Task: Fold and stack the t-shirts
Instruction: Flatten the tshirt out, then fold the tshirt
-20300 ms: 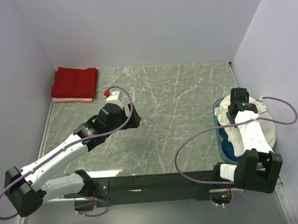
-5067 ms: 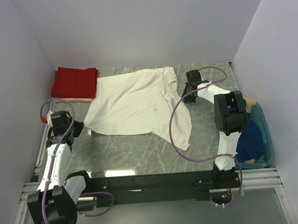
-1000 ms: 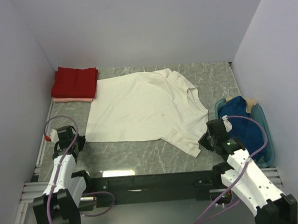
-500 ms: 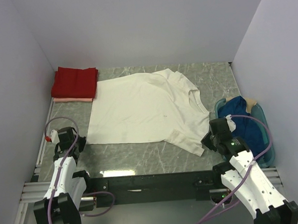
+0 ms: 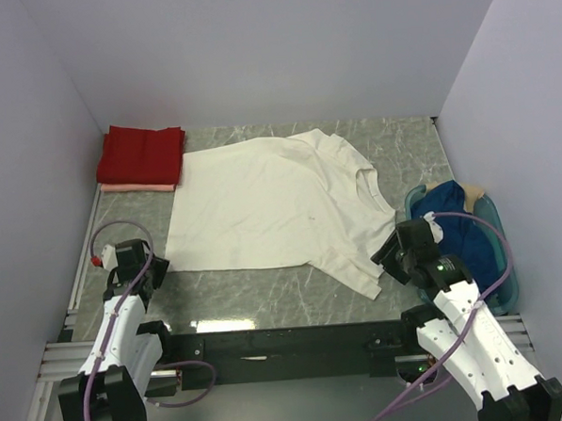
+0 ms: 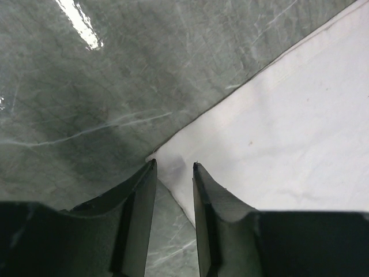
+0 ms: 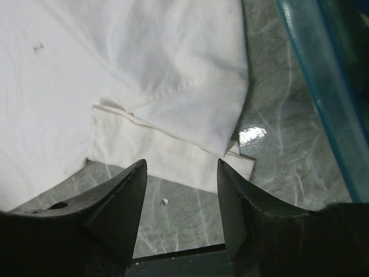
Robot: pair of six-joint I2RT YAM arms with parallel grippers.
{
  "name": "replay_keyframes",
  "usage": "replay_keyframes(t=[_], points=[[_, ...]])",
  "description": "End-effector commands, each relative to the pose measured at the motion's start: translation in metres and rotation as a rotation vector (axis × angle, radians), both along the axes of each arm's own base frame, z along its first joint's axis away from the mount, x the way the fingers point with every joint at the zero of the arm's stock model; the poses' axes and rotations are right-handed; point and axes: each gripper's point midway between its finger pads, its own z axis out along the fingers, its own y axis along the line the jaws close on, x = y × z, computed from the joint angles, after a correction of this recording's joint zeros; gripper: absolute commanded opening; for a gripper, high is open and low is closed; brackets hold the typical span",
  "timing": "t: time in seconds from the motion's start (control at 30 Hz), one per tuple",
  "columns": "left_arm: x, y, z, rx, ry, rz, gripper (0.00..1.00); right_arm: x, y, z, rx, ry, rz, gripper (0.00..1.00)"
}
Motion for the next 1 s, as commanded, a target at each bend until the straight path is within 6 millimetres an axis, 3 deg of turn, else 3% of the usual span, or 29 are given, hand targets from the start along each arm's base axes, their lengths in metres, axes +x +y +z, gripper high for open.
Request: replay_keyframes(t=[0.0, 0.23, 0.37, 0.8, 0.97], points=[[0.001, 0.001, 0.003, -0.003, -0.013, 0.029, 0.37, 0.017, 0.015, 0.012, 0.049, -0.051, 0.06, 0.59], [-0.011, 0.002, 0.001, 0.01, 0.048, 0.068, 0.36, 0.028, 0.034, 0.014, 0.036, -0.07, 0.126, 0.59], [-0.015, 0.001, 0.004, -0.005, 0.044, 0.098, 0.36, 0.03, 0.041, 0.004, 0.024, -0.049, 0.155, 0.59], [0.002, 0.003, 0.001, -0.002, 0.042, 0.099, 0.33, 0.039, 0.051, -0.016, -0.013, -0.022, 0.251, 0.58], [0.004, 0.005, -0.001, 0.017, 0.051, 0.091, 0.21, 0.038, 0.059, -0.029, -0.013, 0.01, 0.28, 0.56]])
